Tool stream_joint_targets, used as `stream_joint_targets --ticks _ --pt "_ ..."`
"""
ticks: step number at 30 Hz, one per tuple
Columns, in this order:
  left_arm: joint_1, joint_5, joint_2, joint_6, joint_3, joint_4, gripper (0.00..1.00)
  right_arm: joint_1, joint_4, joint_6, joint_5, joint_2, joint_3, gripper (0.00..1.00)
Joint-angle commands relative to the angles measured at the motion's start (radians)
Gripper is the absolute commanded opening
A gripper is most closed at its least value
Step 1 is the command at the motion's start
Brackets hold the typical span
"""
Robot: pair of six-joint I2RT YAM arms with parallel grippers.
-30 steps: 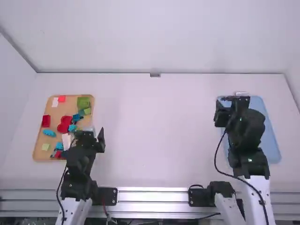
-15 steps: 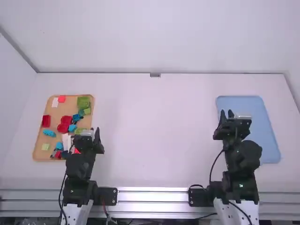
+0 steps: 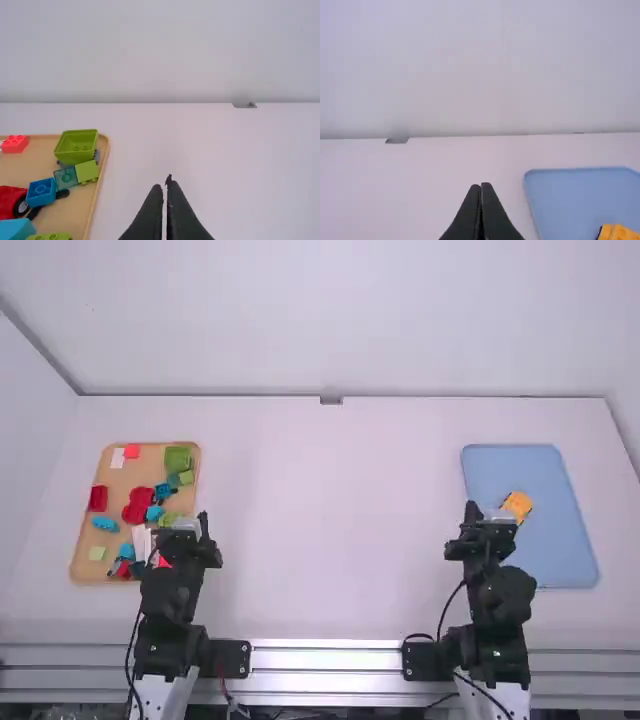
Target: Assemble lego blocks to make yellow taxi
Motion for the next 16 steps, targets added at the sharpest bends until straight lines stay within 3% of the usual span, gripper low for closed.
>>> stream_joint_targets --ticks 1,16 --pt "0.003 0.008 -0.006 0.007 -0.009 -0.004 0.01 0.003 0.004 0.002 0.000 -0.038 -0.035 0.00" --pt "0.003 0.008 -0.006 0.007 -0.009 -0.004 0.00 0.003 0.004 0.002 0.000 -0.124 -0.174 0.00"
